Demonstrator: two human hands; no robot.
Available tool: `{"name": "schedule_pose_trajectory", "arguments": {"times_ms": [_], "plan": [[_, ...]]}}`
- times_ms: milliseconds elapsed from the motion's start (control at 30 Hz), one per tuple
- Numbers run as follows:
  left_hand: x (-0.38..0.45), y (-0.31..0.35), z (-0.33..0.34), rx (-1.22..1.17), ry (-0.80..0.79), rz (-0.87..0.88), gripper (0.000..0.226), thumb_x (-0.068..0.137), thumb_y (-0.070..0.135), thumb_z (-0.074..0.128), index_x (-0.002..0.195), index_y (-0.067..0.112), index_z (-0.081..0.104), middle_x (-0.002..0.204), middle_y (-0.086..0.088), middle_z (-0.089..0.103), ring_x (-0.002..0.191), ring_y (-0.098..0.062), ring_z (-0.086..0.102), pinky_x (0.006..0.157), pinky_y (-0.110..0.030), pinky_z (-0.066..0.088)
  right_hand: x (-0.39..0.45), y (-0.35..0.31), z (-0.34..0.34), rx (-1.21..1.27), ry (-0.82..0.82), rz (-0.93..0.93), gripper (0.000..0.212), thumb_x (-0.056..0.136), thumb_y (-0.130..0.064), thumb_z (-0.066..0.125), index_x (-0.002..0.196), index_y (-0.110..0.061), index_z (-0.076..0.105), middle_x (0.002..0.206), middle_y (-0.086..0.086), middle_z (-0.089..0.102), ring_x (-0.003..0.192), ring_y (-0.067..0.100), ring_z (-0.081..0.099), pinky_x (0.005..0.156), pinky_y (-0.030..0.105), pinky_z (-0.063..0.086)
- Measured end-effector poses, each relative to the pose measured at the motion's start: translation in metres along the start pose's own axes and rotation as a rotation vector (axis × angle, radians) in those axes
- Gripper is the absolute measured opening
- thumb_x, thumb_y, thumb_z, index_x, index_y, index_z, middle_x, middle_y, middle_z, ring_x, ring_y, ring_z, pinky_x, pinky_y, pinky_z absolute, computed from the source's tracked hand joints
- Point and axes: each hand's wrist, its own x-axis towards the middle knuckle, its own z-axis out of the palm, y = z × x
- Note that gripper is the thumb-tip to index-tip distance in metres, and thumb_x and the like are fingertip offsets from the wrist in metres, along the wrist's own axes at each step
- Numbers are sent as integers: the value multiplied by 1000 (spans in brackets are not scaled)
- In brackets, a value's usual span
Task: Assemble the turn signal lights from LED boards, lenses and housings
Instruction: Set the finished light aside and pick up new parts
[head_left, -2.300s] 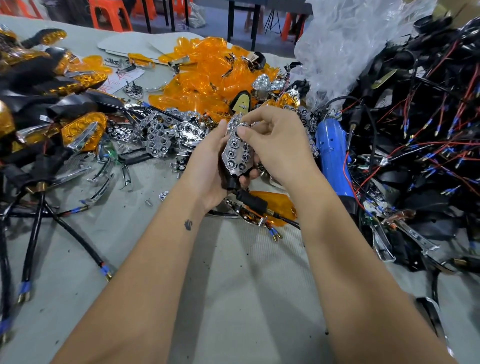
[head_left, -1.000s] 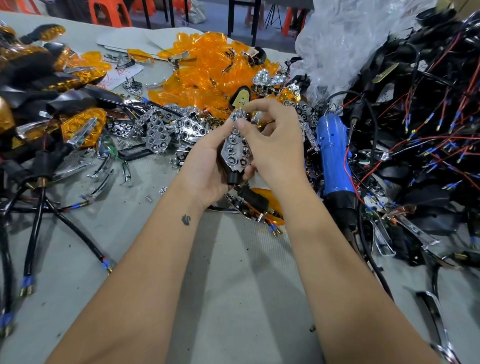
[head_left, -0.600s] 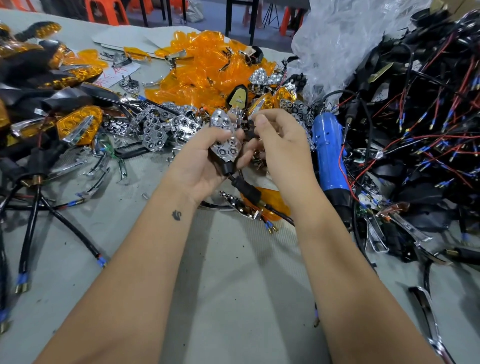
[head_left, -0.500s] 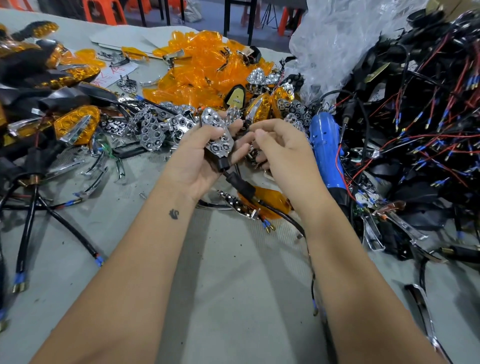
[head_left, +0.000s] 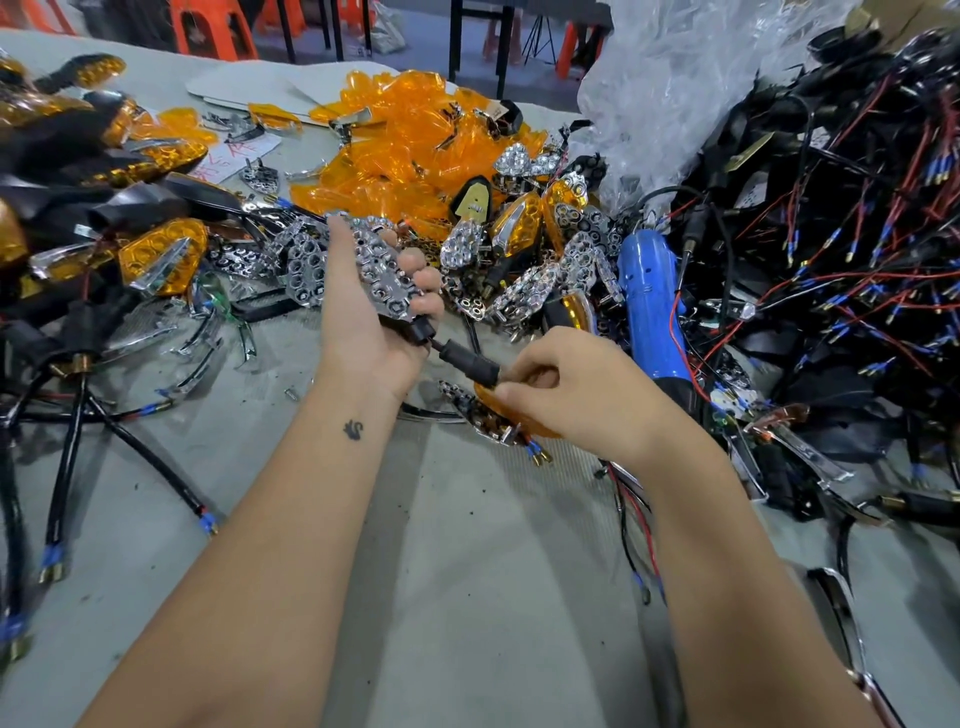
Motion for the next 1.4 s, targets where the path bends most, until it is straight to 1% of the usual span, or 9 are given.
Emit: {"name": "schedule_pose_trajectory", "arguments": {"times_ms": [133, 300, 433, 533, 733, 900, 1100, 1300, 1400], "plan": [[-1, 3, -3, -165, -36, 32, 49, 98, 62, 36, 82, 19, 55, 70, 3, 49, 59, -11, 44, 47, -15, 35, 0, 4, 0, -29, 16, 19, 4, 89, -21, 70, 87, -18, 71, 77, -7, 54, 73, 11, 55, 70, 26, 46], [-2, 4, -6, -261, -95, 48, 56, 98, 62, 30, 83, 16, 58, 70, 0, 51, 60, -14, 46, 48, -18, 36, 0, 9, 8, 7, 130, 28, 13, 91, -16, 67, 80, -23, 64, 76, -12, 55, 69, 5, 52, 68, 22, 45], [0, 5, -9, -311, -140, 43, 56, 97, 61, 31, 80, 16, 58, 68, 1, 51, 59, -13, 46, 46, -18, 37, 1, 11, 12, 149, 203, 39, 16, 94, -14, 63, 80, -21, 64, 69, -7, 60, 68, 6, 54, 62, 19, 44], [1, 6, -12, -319, -133, 59, 47, 94, 59, 40, 80, 18, 57, 69, 3, 51, 60, -13, 47, 47, -18, 38, 3, 9, 12, 330, 226, 90, 21, 97, -12, 58, 80, -23, 63, 67, -2, 65, 58, 4, 52, 60, 27, 48], [4, 4, -14, -296, -78, 97, 25, 84, 43, 60, 75, 21, 57, 67, 5, 53, 61, -12, 52, 55, -19, 42, 4, 6, 16, 536, 283, 124, 23, 99, -9, 53, 86, -26, 60, 63, -8, 60, 59, 4, 51, 58, 22, 44], [5, 4, -14, -365, -70, 129, 32, 93, 45, 55, 75, 19, 58, 70, 3, 53, 62, -13, 53, 57, -20, 44, 5, 3, 20, 540, 297, 82, 17, 93, -12, 64, 85, -26, 60, 77, -5, 62, 69, 1, 54, 68, 21, 48], [3, 4, -13, -407, -70, 149, 37, 92, 47, 55, 71, 16, 59, 69, 1, 54, 62, -15, 53, 59, -22, 44, 4, 5, 18, 502, 342, 22, 27, 90, -8, 70, 77, -31, 66, 71, -17, 65, 69, -7, 58, 68, 9, 47], [1, 3, -11, -383, -81, 151, 37, 92, 49, 55, 73, 18, 60, 70, 3, 54, 62, -13, 52, 59, -21, 44, 3, 5, 21, 613, 358, 41, 27, 91, -3, 66, 87, -29, 61, 76, 0, 68, 75, 13, 65, 72, 34, 54], [1, 0, -9, -344, -79, 151, 38, 93, 51, 53, 74, 18, 58, 69, 3, 53, 60, -14, 52, 58, -22, 44, 4, 6, 21, 701, 333, 32, 24, 94, -1, 60, 92, -24, 55, 70, -2, 70, 67, 5, 66, 61, 18, 48]]}}
